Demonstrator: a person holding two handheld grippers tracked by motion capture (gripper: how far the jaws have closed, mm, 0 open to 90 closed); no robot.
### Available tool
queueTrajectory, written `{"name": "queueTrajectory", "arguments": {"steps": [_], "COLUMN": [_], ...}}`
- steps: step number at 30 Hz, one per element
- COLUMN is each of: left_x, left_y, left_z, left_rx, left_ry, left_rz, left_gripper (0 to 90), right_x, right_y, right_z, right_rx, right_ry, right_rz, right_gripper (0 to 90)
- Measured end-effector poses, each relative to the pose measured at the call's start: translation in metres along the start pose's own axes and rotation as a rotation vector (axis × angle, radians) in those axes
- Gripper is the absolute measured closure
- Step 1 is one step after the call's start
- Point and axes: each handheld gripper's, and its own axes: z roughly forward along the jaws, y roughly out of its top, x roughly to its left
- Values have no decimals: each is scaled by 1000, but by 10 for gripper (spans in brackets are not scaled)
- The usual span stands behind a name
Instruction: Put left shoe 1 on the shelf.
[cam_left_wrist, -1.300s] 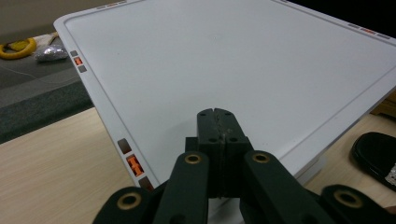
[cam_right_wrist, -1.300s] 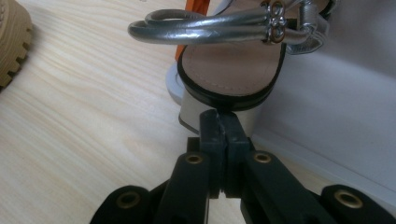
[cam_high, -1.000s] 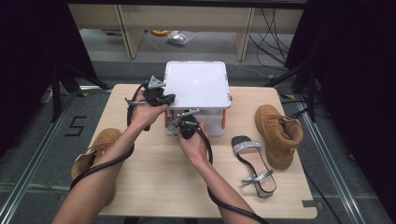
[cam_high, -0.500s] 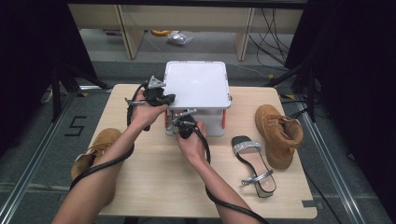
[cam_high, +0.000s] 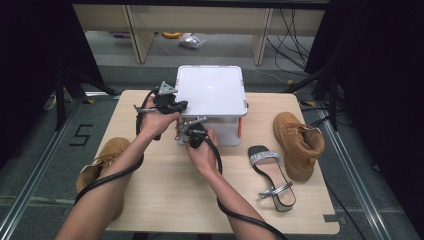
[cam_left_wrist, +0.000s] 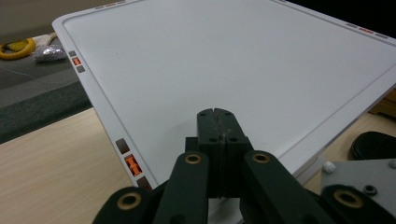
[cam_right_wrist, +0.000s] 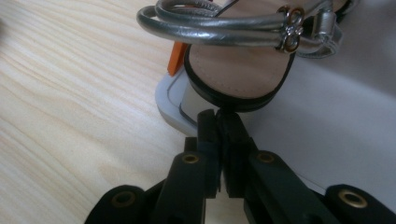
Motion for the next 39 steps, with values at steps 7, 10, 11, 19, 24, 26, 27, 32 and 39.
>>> {"name": "queueTrajectory", "arguments": {"steps": [7, 10, 11, 19, 24, 26, 27, 32, 39], "left_x": [0, 0, 1, 0, -1, -1, -2, -1, 0], "left_y": [0, -1, -1, -1, 0, 0, 1, 0, 0], "left_z": [0, 0, 0, 0, 0, 0, 0, 1, 0], "left_rx": [-1, -4, -11, -4, -2, 1, 3, -3, -2], "left_ry": [-1, -3, -7, 1, 3, 8, 12, 1, -5], "left_rz": [-2, -2, -3, 2, 0, 9, 21, 6, -4], "left_gripper": [897, 897, 897, 897, 897, 898, 897, 898, 898], "right_x": [-1, -5, -5, -31, -53, -63, -67, -89, -106], "right_y": [0, -1, -1, -17, -32, -38, -42, -61, -76], "right_z": [2, -5, -9, -47, -70, -80, -84, -99, -109], "right_rx": [-4, -18, -16, 30, 76, 80, 82, 97, 124], "right_ry": [10, 11, 14, 44, 36, 25, 28, 34, 23], "right_rz": [-29, -58, -60, -42, -34, -30, -22, 29, 72], "right_gripper": [836, 811, 807, 754, 714, 699, 695, 668, 639]}}
